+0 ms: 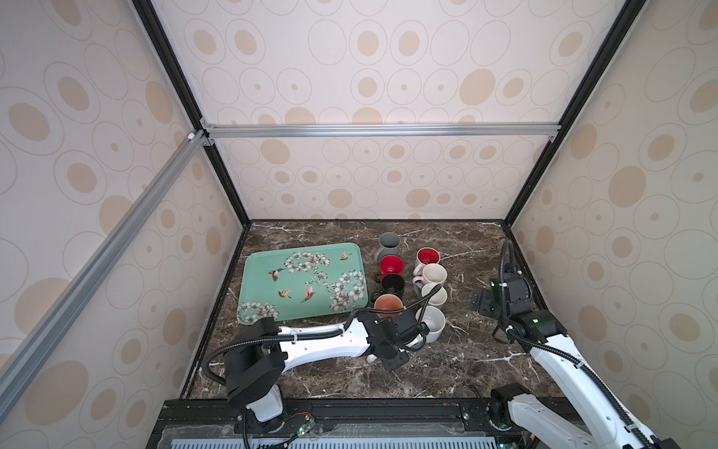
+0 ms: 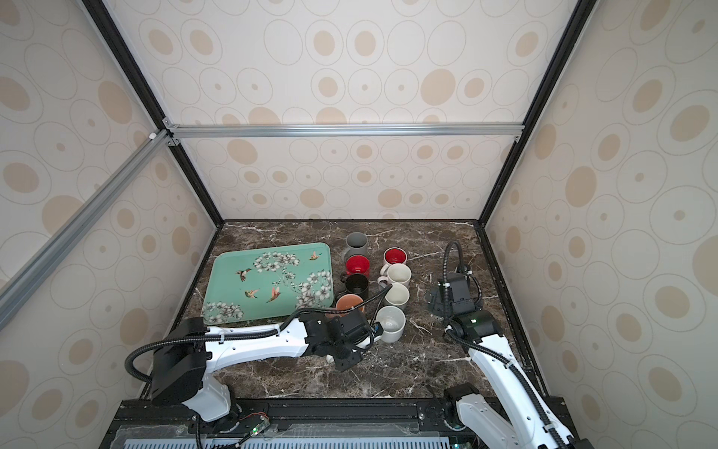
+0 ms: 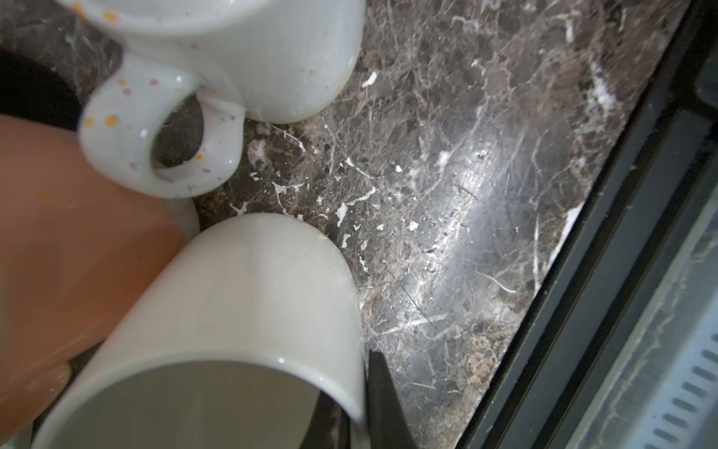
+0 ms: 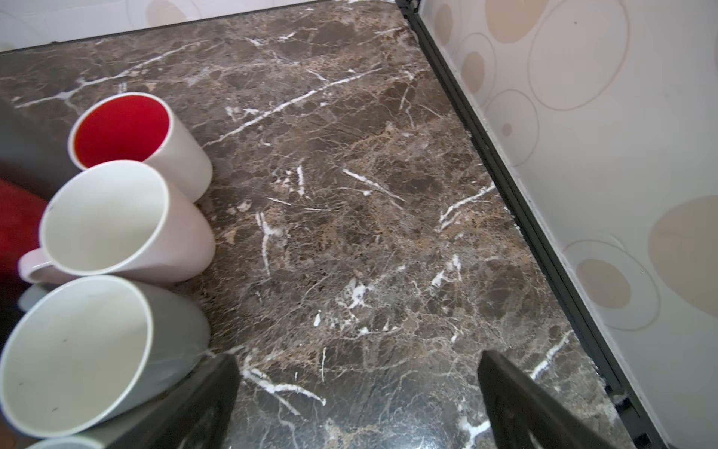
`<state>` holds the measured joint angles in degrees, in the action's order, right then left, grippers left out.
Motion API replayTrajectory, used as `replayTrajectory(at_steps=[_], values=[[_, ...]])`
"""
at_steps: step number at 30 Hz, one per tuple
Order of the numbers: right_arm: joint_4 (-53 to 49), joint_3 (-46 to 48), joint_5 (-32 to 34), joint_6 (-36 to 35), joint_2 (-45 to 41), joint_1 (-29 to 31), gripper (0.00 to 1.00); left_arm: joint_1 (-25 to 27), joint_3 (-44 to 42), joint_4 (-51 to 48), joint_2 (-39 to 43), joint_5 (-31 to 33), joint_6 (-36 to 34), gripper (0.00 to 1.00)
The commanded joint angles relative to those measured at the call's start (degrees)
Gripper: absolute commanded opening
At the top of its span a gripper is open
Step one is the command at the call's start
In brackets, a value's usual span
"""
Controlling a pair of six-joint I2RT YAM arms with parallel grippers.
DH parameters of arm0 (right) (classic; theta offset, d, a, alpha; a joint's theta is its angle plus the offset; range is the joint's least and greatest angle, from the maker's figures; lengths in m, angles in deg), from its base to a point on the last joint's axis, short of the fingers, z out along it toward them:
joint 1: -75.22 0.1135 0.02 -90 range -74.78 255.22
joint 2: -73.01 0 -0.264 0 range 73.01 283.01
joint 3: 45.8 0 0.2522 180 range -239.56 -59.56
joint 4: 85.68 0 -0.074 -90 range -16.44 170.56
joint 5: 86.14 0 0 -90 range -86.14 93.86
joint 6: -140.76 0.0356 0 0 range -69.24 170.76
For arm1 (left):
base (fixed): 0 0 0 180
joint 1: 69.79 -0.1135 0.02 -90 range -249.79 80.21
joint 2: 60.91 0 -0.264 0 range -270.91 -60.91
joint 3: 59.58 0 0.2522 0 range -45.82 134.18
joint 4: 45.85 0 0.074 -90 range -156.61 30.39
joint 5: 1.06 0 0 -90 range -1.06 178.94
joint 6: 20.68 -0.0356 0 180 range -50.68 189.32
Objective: Turn the mug right side up
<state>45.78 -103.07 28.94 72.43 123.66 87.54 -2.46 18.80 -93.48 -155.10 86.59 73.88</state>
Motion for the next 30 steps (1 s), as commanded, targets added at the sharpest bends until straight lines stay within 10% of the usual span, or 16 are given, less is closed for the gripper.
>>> replayTrajectory(at_steps=[1,19,30], values=[[2.2,1.8,-0.5,0.0,-0.7,-2.0,1.00,0.4,3.1,1.6,0.2,3.6,-2.7,0.13],[20.4,11.4,0.3,-6.3,0.3,-4.3,1.00,-0.6,7.9,-2.3,9.3,6.7,-2.4,0.58],[35.4,17.8,-0.1,-11.5,2.4,-4.5,1.00,-18.3,5.6,1.7,20.8,3.6,-2.9,0.75]])
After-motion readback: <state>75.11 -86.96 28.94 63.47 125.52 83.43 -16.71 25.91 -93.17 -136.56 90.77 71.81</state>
